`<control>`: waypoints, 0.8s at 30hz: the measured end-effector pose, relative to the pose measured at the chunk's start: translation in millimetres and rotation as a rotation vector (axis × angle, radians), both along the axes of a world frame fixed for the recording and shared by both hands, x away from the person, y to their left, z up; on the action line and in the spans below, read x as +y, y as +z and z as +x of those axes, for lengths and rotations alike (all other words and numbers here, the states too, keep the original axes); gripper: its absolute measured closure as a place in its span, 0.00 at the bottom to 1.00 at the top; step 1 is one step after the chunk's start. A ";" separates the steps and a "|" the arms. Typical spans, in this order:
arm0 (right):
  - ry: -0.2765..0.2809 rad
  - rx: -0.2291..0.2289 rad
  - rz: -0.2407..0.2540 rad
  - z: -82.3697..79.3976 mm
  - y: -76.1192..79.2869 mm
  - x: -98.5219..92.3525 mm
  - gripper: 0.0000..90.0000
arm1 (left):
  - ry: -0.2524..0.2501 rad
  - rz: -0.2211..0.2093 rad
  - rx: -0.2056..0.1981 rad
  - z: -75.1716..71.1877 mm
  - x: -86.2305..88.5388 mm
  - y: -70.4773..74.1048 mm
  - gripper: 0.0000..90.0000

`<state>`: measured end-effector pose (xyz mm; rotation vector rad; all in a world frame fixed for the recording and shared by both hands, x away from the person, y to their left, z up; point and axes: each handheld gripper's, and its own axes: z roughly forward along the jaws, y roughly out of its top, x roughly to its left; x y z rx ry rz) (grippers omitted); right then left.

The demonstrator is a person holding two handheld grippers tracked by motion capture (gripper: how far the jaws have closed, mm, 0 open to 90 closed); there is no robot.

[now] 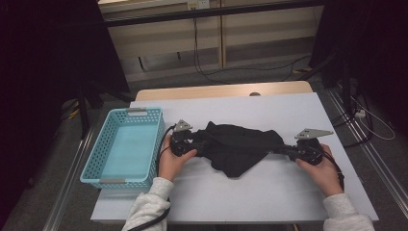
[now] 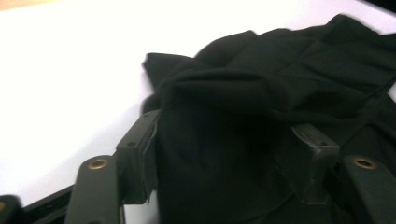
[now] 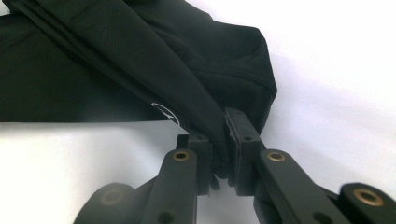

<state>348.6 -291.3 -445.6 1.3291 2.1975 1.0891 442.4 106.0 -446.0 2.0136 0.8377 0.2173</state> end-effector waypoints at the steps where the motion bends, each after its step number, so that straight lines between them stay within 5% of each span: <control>1: 0.000 0.002 0.000 0.5 -0.6 -0.2 0.90 | -0.012 0.007 0.005 -0.4 -1.0 0.5 0.50; 11: 0.005 0.009 0.008 0.1 -2.2 -3.4 0.90 | 0.000 -0.037 0.014 -5.1 10.2 12.2 0.75; 15: 0.004 0.012 0.012 -0.1 -2.1 -4.3 0.91 | 0.008 -0.026 0.048 -9.0 17.8 16.4 0.94; 20: 0.022 0.015 0.041 -1.1 4.2 -4.8 0.93 | 0.063 -0.047 0.056 -15.5 27.5 31.2 0.95; 24: 0.025 0.008 0.068 -2.1 8.9 -3.4 0.94 | 0.126 -0.004 0.098 -17.6 27.5 25.2 0.96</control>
